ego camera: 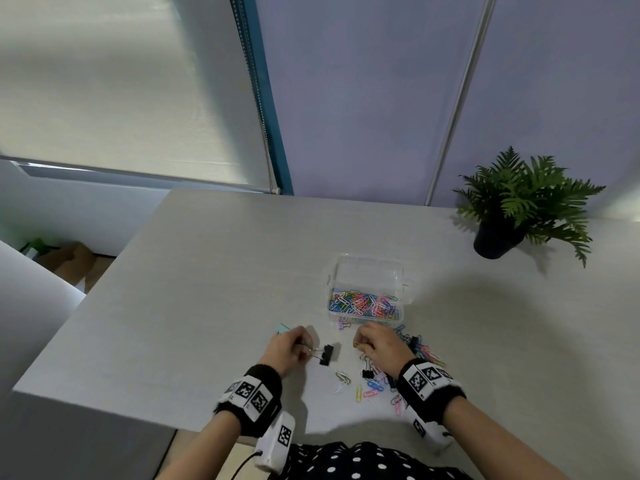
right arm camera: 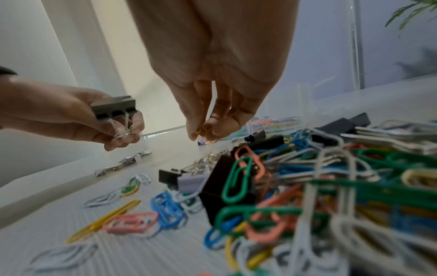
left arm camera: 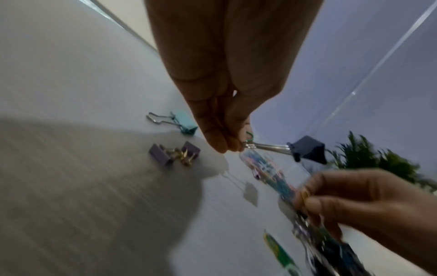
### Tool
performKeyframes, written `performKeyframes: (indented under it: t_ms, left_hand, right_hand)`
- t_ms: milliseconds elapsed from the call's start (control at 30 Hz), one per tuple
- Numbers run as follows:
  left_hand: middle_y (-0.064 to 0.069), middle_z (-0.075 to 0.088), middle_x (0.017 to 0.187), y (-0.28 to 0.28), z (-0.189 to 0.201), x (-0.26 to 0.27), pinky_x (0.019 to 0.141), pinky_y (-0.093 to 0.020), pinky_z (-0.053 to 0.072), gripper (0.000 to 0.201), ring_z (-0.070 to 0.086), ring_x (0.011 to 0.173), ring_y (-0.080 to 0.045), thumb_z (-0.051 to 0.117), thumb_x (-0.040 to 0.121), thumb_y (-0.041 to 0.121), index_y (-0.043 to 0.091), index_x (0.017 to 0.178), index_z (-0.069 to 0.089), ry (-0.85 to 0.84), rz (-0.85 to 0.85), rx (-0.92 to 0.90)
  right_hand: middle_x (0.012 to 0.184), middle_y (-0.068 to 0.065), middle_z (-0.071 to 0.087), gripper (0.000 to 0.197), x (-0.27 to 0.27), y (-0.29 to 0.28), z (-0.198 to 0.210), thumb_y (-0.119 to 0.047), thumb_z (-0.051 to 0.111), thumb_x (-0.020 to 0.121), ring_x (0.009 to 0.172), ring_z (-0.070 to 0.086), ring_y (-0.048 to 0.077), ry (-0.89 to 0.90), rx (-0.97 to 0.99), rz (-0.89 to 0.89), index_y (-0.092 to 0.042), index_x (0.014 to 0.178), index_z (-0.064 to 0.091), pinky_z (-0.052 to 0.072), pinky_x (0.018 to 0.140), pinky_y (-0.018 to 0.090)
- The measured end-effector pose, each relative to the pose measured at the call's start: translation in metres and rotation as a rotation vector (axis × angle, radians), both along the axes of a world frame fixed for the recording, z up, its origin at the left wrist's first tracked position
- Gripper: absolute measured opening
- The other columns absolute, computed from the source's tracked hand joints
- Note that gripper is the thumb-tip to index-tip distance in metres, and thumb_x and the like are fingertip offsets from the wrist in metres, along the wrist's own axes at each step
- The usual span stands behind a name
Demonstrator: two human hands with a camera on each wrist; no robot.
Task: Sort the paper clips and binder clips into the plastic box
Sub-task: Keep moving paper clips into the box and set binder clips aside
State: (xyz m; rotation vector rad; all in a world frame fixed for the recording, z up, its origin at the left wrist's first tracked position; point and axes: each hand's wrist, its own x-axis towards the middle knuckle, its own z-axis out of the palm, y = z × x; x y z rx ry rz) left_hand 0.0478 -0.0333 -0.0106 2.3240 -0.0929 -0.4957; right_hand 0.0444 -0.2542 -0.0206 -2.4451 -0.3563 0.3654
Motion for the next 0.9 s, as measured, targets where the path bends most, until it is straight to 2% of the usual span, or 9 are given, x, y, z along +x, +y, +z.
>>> performKeyframes:
  t_ms: [100,200,267,333,400,567,700,800,900]
  left_hand:
    - [0.003,0.058,0.064,0.011,-0.003,0.010,0.040,-0.013,0.046,0.038,0.056,0.051,-0.005,0.037,0.082,-0.011,0.021,0.069,0.052,-0.025,0.168,0.034]
    - [-0.005,0.066,0.083,0.011,0.000,0.010,0.065,-0.031,0.050,0.020,0.063,0.078,-0.023,0.049,0.082,0.000,0.015,0.080,0.062,-0.155,0.146,0.220]
    - [-0.001,0.064,0.097,0.007,0.001,0.001,0.074,-0.032,0.048,0.014,0.057,0.094,-0.019,0.051,0.086,0.012,0.017,0.092,0.063,-0.262,0.078,0.300]
    - [0.001,0.061,0.099,0.000,0.001,-0.010,0.076,-0.032,0.049,0.015,0.049,0.096,-0.011,0.048,0.086,0.023,0.026,0.089,0.062,-0.330,-0.035,0.204]
    - [0.001,0.061,0.102,-0.009,-0.001,-0.019,0.078,-0.032,0.048,0.027,0.047,0.098,-0.009,0.039,0.084,0.035,0.027,0.088,0.064,-0.295,-0.210,0.170]
    - [-0.007,0.061,0.107,-0.032,-0.011,-0.025,0.086,-0.035,0.048,0.020,0.056,0.100,-0.023,0.049,0.087,0.010,0.011,0.098,0.066,-0.192,-0.403,0.201]
    - [-0.008,0.055,0.114,-0.040,-0.014,-0.024,0.091,-0.028,0.044,0.030,0.055,0.101,-0.024,0.061,0.084,0.019,0.008,0.112,0.058,-0.165,-0.439,0.208]
    - [-0.006,0.049,0.117,-0.042,-0.012,-0.026,0.088,-0.026,0.045,0.036,0.058,0.099,-0.022,0.064,0.082,0.013,0.010,0.116,0.053,-0.135,-0.471,0.224]
    - [-0.001,0.045,0.104,-0.045,-0.012,-0.027,0.082,-0.034,0.052,0.019,0.061,0.081,-0.019,0.058,0.083,0.003,0.011,0.101,0.056,-0.093,-0.473,0.191]
  right_hand:
    - [0.079,-0.009,0.050,0.008,0.000,-0.003,0.001,-0.014,0.059,0.086,0.079,0.050,0.010,0.042,0.015,-0.003,-0.008,0.088,0.064,0.036,0.071,0.016]
    - [0.083,-0.003,0.059,0.006,-0.005,-0.002,0.005,-0.013,0.063,0.084,0.077,0.056,0.010,0.116,0.004,0.032,-0.010,0.089,0.065,0.049,0.076,0.023]
    - [0.079,-0.003,0.059,0.007,-0.013,-0.002,0.008,-0.011,0.061,0.084,0.069,0.056,0.001,0.140,0.004,0.088,-0.010,0.091,0.064,0.051,0.076,0.026]
    - [0.070,-0.008,0.054,0.010,-0.022,-0.003,0.009,-0.009,0.057,0.087,0.061,0.050,-0.007,0.138,-0.029,0.184,-0.011,0.095,0.062,0.050,0.074,0.027]
    - [0.072,-0.010,0.052,0.017,-0.033,-0.004,0.010,-0.008,0.053,0.088,0.070,0.051,0.003,0.117,-0.103,0.308,-0.011,0.103,0.060,0.046,0.076,0.031]
    - [0.105,0.015,0.061,0.033,-0.049,-0.004,0.006,0.001,0.046,0.088,0.097,0.055,0.027,0.033,-0.244,0.474,-0.005,0.120,0.050,0.042,0.084,0.037]
    - [0.108,0.017,0.058,0.036,-0.052,-0.006,-0.009,0.009,0.050,0.081,0.101,0.052,0.030,-0.090,-0.269,0.493,-0.003,0.114,0.050,0.046,0.081,0.042]
    - [0.100,0.016,0.057,0.029,-0.050,-0.010,-0.015,0.009,0.058,0.072,0.096,0.049,0.028,-0.168,-0.265,0.494,-0.004,0.098,0.053,0.043,0.063,0.036]
    - [0.086,0.009,0.054,0.029,-0.046,-0.013,-0.016,0.003,0.069,0.061,0.085,0.034,0.014,-0.185,-0.232,0.453,-0.009,0.079,0.050,0.034,0.049,0.028]
